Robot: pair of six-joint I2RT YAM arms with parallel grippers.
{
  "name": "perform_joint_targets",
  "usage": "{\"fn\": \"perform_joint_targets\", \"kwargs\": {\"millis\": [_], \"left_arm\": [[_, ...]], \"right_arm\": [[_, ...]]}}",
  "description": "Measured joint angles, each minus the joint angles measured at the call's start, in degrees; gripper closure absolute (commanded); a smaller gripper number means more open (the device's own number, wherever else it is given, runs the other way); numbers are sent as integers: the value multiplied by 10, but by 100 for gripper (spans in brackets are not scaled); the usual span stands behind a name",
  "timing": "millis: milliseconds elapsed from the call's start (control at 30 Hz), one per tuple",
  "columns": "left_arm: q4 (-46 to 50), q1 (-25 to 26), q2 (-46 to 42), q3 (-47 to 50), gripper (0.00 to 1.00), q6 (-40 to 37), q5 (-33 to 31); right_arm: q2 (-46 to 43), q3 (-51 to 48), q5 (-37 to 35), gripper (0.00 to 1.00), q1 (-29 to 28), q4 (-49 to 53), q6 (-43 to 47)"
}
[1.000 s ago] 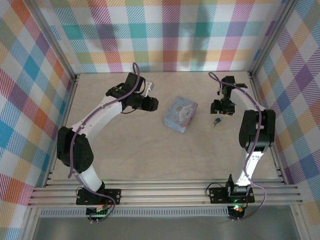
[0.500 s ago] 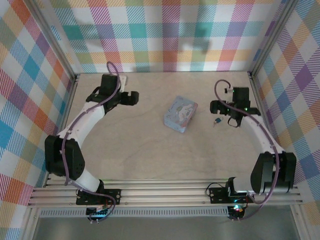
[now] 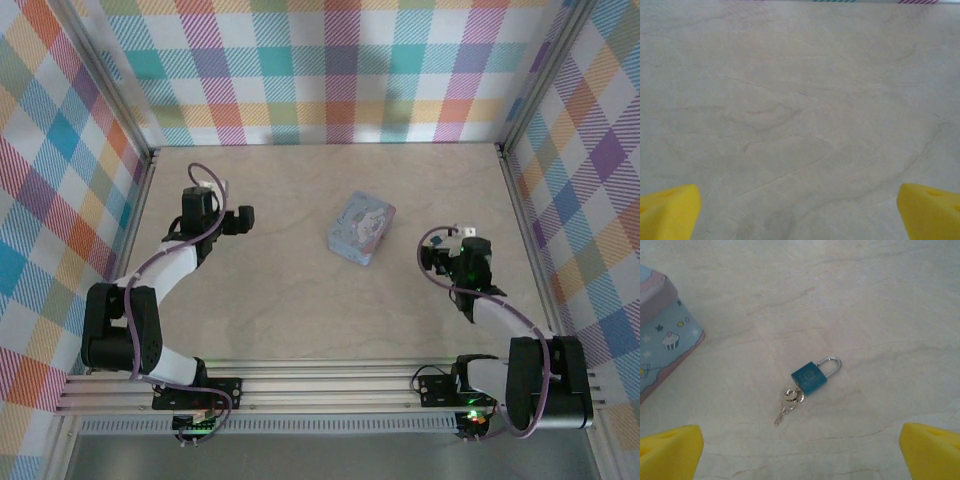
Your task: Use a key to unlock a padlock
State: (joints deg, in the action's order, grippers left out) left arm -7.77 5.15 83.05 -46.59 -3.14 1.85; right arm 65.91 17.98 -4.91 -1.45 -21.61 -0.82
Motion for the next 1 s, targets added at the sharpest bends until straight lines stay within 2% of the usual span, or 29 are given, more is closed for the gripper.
{"fn": "perform_joint_targets", "kwargs": {"millis": [133,233,400,533,767,1000], "left_arm": [[-44,0,-17,63,0,-5,-16],[-64,0,-18,83,0,-18,-7],[-152,0,-18,160,0,-20,-4],[-213,0,-5,199,0,-21,-5],[-271,-2,35,202,0,-22,-5],[-336,-5,64,214,0,-3,-39]], "right_arm": [[37,-18,0,0,0,-77,5],[92,5,16,0,3,-141,7],[204,5,31,0,3,-273,6],[223,14,28,0,3,-267,2],[223,43,19,0,3,-264,0],[223,43,19,0,3,-263,0]]}}
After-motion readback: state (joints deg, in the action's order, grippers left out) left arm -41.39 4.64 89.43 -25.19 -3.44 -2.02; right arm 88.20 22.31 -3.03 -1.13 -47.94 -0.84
